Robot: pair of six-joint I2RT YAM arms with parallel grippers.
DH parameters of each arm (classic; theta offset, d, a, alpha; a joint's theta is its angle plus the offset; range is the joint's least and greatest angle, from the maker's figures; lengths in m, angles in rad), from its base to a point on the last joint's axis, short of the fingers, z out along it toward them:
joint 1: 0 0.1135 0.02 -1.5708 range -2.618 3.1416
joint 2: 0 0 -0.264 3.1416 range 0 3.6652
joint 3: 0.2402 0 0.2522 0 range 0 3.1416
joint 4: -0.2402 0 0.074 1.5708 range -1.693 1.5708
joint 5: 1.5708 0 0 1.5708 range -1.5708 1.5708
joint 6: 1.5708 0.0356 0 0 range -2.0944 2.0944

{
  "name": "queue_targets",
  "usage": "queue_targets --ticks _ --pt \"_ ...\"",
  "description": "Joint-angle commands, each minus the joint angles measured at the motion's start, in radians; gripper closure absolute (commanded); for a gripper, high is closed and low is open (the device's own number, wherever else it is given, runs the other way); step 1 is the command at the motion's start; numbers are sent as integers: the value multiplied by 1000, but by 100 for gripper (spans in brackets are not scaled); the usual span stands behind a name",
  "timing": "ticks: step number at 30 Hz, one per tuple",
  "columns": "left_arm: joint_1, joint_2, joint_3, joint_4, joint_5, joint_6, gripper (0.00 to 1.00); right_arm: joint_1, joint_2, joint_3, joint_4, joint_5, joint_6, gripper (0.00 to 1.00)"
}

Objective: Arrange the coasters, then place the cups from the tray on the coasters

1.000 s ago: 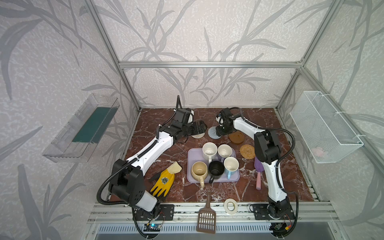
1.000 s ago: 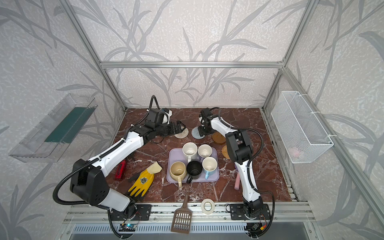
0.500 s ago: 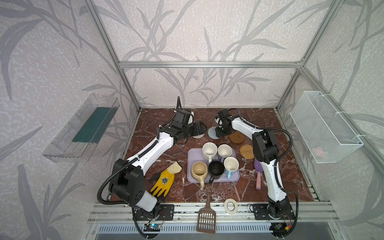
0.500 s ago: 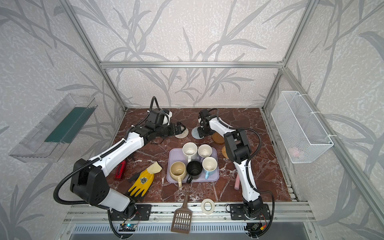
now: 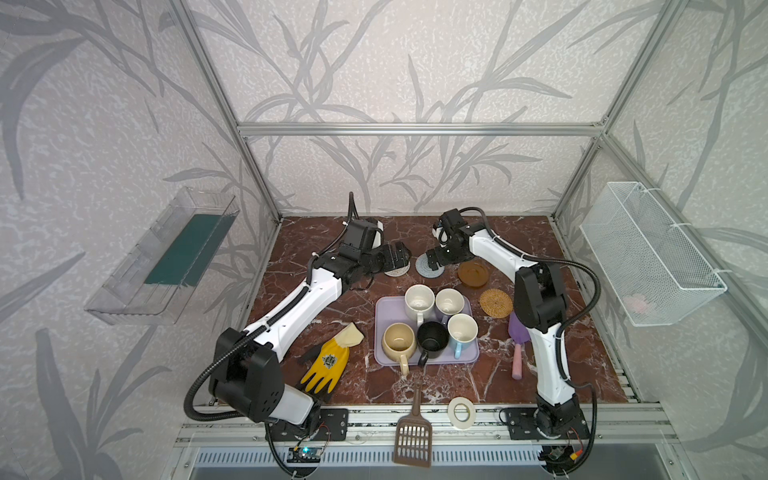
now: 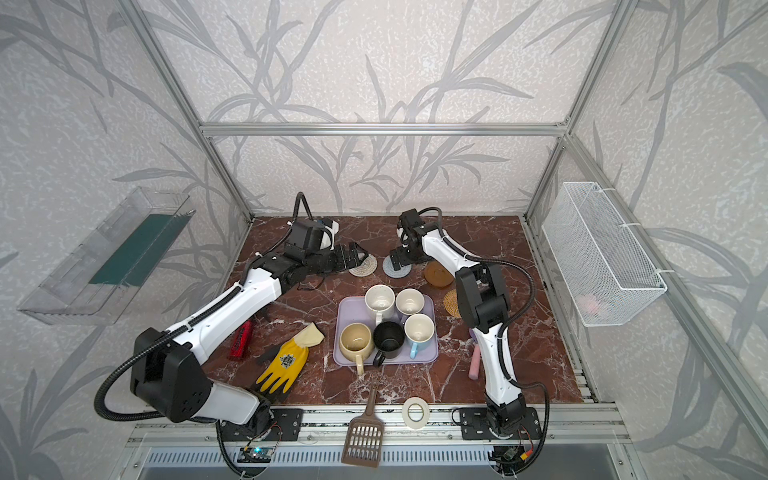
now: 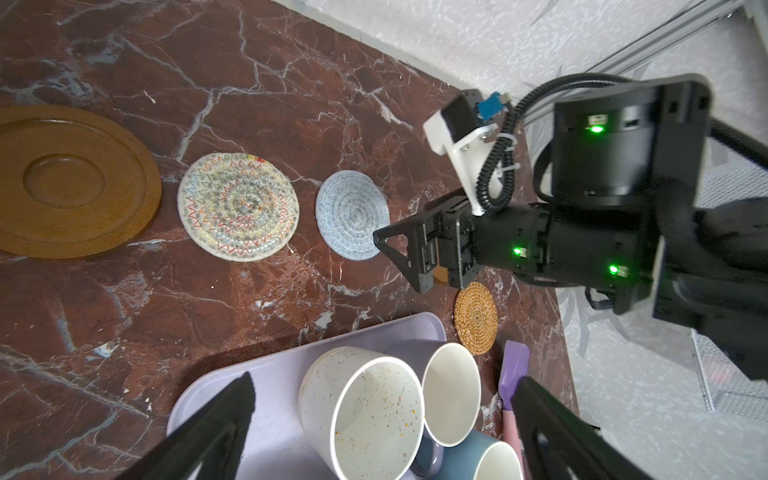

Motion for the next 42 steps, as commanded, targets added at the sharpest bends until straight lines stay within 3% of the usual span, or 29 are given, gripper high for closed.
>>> queue_targets --ticks 1,11,17,29,42 --pt "-6 -46 -5 8 -19 -55 1 1 -166 -58 -12 36 20 1" --pt "-13 -59 34 -3 47 -21 1 -5 -484 -390 142 10 77 1" --pt "-31 19 101 -24 57 -22 1 -48 -526 -492 178 -26 124 1" --pt "-69 231 279 -77 60 57 1 -165 -375 -484 120 24 123 3" --pt "-77 436 467 -141 99 86 1 -267 -189 -421 116 30 102 29"
